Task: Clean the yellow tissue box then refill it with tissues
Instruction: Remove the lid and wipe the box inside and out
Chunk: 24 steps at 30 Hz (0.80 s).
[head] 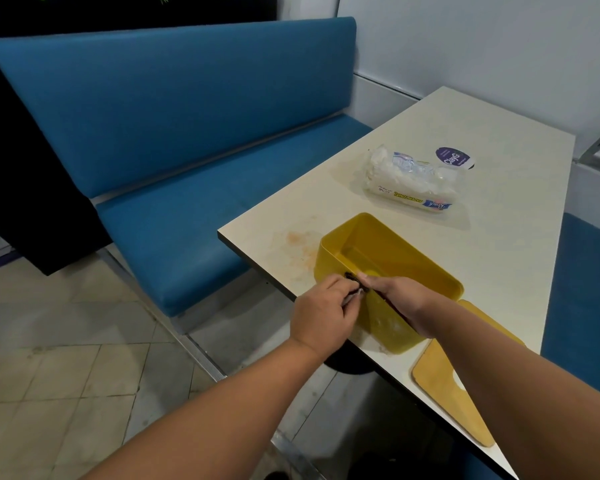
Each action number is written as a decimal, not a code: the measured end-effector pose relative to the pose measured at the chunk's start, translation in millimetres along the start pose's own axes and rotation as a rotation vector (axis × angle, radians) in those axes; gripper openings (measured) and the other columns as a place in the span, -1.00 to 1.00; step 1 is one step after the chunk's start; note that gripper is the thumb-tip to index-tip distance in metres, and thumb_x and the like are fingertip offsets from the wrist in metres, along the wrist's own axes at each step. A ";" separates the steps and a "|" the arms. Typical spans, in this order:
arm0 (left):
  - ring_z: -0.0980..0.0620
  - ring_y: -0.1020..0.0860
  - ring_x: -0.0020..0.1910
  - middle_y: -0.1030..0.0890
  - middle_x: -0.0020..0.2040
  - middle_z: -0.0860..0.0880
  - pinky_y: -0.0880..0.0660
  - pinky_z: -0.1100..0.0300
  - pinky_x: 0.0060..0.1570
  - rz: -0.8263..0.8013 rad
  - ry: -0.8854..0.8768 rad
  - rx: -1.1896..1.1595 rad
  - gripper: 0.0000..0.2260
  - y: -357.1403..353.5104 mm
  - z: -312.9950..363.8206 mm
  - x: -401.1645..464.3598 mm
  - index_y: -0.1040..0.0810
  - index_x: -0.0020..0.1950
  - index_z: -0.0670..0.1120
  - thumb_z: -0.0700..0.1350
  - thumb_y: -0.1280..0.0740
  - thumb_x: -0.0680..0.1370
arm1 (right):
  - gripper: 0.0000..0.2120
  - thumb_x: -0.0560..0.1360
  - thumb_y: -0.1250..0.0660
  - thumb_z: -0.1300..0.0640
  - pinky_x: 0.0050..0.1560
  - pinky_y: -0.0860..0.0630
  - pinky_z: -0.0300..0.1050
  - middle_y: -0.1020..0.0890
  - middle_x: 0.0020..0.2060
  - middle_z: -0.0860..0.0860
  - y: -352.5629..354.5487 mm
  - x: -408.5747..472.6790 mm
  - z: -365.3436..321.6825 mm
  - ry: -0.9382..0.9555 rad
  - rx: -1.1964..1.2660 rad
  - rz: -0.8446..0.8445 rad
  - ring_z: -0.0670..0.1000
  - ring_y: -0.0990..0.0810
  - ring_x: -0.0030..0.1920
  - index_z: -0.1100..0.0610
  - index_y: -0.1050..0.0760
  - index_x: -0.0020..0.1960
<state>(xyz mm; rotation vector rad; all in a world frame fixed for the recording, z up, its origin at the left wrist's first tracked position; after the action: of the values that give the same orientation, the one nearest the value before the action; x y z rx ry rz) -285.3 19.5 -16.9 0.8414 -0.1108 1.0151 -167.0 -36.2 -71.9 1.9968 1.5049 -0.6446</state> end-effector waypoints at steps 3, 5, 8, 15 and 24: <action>0.02 -0.58 -0.22 -0.62 -0.08 0.02 -0.57 0.13 -0.28 -0.006 -0.027 -0.017 -0.75 -4.5 8.3 -4.0 -0.65 0.02 -0.06 0.02 -0.24 0.55 | -0.58 0.59 -0.21 -0.14 -0.03 -0.59 0.03 -0.70 0.00 0.15 -0.7 0.0 0.5 0.004 0.012 -0.020 0.13 -0.68 0.00 0.17 -0.58 0.18; 0.00 -0.59 -0.22 -0.63 -0.08 0.01 -0.56 0.16 -0.31 -0.090 -0.175 -0.014 -0.76 -14.8 27.1 -10.6 -0.65 0.02 -0.07 -0.01 -0.24 0.55 | -0.55 0.57 -0.24 -0.16 0.07 -0.56 0.08 -0.69 0.00 0.16 0.7 -0.3 0.3 0.009 -0.001 -0.005 0.14 -0.67 0.03 0.21 -0.59 0.15; 0.05 -0.58 -0.25 -0.63 -0.12 0.05 -0.55 0.17 -0.33 -0.057 -0.206 0.039 -0.79 -6.2 19.2 -1.8 -0.66 -0.01 -0.04 -0.01 -0.27 0.54 | -0.36 0.38 -0.38 -0.34 0.34 -0.39 0.19 -0.62 0.20 0.13 4.0 1.8 0.0 0.027 -0.010 0.024 0.14 -0.54 0.27 0.13 -0.58 0.23; 0.02 -0.58 -0.22 -0.63 -0.11 0.03 -0.54 0.18 -0.33 -0.128 -0.297 0.021 -0.82 -16.6 35.5 -12.2 -0.65 -0.01 -0.07 -0.05 -0.28 0.53 | -0.47 0.50 -0.31 -0.23 0.35 -0.39 0.21 -0.66 0.11 0.15 7.6 7.6 3.4 0.032 -0.034 0.029 0.15 -0.59 0.20 0.19 -0.57 0.22; 0.04 -0.58 -0.22 -0.63 -0.11 0.04 -0.56 0.18 -0.28 -0.109 -0.176 -0.004 -0.81 -12.6 23.5 -7.6 -0.64 0.00 -0.04 -0.02 -0.27 0.54 | -0.39 0.39 -0.36 -0.32 0.39 -0.33 0.24 -0.61 0.21 0.13 8.1 14.4 5.3 0.059 -0.011 0.016 0.15 -0.52 0.29 0.13 -0.59 0.22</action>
<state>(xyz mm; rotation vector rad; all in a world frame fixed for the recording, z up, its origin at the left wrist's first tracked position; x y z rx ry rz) -272.8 -4.7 -11.3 0.9232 -0.2142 0.8372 -155.7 -31.5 -84.3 2.0345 1.5219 -0.5743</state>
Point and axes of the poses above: each hand's wrist, its own x-axis towards the middle knuckle, its own y-axis out of the back of the hand, z = x × y, the point moved 10 cm from there along x, towards the middle knuckle
